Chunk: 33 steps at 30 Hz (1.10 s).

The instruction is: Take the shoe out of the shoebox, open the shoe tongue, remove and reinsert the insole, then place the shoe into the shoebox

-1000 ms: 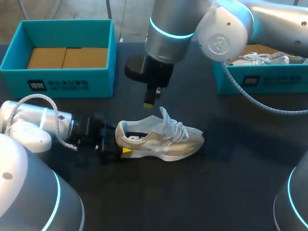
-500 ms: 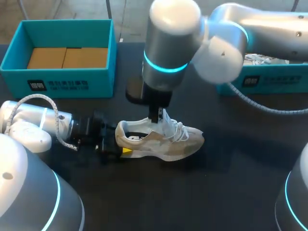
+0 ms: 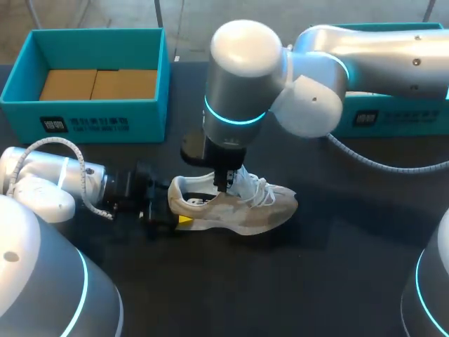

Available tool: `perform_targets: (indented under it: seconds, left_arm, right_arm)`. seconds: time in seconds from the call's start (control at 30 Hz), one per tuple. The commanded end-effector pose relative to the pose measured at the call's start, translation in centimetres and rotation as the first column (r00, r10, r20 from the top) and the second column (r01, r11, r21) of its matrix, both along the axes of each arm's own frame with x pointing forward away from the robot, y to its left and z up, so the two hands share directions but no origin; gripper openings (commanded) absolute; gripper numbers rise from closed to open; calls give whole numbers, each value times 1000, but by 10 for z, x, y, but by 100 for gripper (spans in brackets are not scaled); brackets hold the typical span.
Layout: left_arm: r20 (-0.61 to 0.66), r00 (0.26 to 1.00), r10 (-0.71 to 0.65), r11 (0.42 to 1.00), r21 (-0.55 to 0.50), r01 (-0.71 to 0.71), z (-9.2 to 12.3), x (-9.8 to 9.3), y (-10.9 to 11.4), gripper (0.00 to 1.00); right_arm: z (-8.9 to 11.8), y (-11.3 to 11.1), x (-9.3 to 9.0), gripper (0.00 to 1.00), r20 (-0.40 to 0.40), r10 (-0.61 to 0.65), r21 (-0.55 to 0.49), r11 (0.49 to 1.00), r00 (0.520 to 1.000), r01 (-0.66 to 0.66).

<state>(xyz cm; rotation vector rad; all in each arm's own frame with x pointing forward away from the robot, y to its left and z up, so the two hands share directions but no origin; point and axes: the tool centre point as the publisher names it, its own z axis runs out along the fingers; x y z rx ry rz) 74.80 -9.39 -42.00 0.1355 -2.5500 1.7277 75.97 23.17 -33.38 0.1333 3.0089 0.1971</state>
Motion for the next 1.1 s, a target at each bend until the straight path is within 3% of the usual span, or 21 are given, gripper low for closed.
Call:
perform_targets:
  seconds: [0.03,0.27,0.63,1.1]
  left_arm:
    - [0,1000,0,1000,1,0,0,0,0,0]
    - [0,1000,0,1000,1,0,0,0,0,0]
    - [0,1000,0,1000,1,0,0,0,0,0]
    - [0,1000,0,1000,1,0,0,0,0,0]
  right_arm:
    - [-3,17,12,0,-20,4,-27,1000,1000,-4]
    - [-2,24,21,0,-43,1,-45,999,999,-3]
    - [-6,13,-1,0,-50,-5,-87,996,999,1]
    - [-9,12,11,0,-80,-45,-123,992,996,35]
